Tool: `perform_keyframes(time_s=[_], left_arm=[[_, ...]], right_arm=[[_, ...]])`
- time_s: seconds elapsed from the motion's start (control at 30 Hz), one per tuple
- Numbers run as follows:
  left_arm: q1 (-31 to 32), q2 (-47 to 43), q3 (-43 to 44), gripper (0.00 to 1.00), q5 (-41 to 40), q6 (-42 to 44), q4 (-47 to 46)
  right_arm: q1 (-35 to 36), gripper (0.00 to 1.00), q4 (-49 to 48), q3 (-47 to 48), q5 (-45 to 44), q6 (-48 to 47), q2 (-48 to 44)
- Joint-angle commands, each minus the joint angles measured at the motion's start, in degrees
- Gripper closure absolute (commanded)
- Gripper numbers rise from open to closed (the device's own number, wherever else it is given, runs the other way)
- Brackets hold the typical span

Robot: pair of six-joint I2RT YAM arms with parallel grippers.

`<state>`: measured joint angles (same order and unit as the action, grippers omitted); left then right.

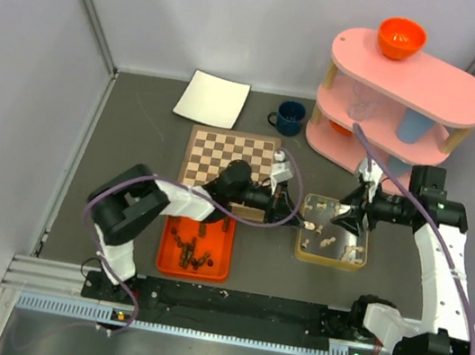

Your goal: Set up the chess pieces on the board

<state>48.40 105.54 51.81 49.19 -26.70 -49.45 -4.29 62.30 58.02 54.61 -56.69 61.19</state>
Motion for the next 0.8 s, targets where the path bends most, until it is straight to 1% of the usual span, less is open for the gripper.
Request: perform_keyframes(time_s=[0.0, 0.03, 0.07, 0.1, 0.13, 0.23, 0.33, 0.4, 0.47, 0.63, 0.7, 0.77], left_arm=[[-0.59, -11.38, -7.41, 1.00, -8.46, -9.05, -19.25], [-0.68, -12.62, -10.39, 1.00, -10.06, -10.38, -23.28], [-0.59, -13.68, -11.81, 1.00, -12.25, -11.70, -25.67], [-0.59, -15.43, -13.13, 1.00, -16.10, -14.32, -27.70], [-0.59, -16.14, -15.32, 1.00, -18.14, -15.74, -31.54], [0.11, -17.82, -18.05, 1.00, -23.33, -19.70, -36.92], [0.81, -18.17, -18.24, 1.00, -25.54, -20.76, -37.82], [1.43, -18.00, -17.80, 1.00, -26.33, -21.11, -38.17], [1.87, -17.30, -17.45, 1.00, -27.21, -21.55, -39.31], [2.84, -15.19, -16.04, 1.00, -28.36, -23.40, -41.51], [3.01, -14.31, -15.17, 1.00, -28.53, -24.10, -41.86], [3.28, -13.35, -14.55, 1.00, -28.71, -24.71, -42.04]], right_arm=[[-0.45, 0.37, 0.19, 4.47, 14.44, 7.90, -2.83], [-0.45, 0.37, 0.19, 4.30, 21.26, 8.52, -2.66], [-0.45, 0.37, -0.07, 3.86, 24.46, 10.00, -2.48], [-0.45, 0.37, -0.25, 3.07, 27.45, 10.80, -2.22], [-0.45, 0.37, -0.43, 2.80, 32.00, 11.59, -1.34], [-0.36, 0.38, -0.87, 3.06, 36.25, 14.84, 0.50], [-0.36, 0.37, -0.78, 5.26, 38.98, 20.02, 4.28], [0.07, 0.38, -0.17, 6.57, 39.35, 22.75, 6.74], [0.69, 0.38, 0.10, 7.02, 37.86, 24.33, 7.98], [2.89, 0.39, 0.01, 7.19, 33.90, 25.83, 10.70], [3.06, 0.39, -0.16, 7.37, 34.42, 26.19, 12.02], [3.94, 0.42, -0.08, 7.90, 34.42, 26.45, 12.90]])
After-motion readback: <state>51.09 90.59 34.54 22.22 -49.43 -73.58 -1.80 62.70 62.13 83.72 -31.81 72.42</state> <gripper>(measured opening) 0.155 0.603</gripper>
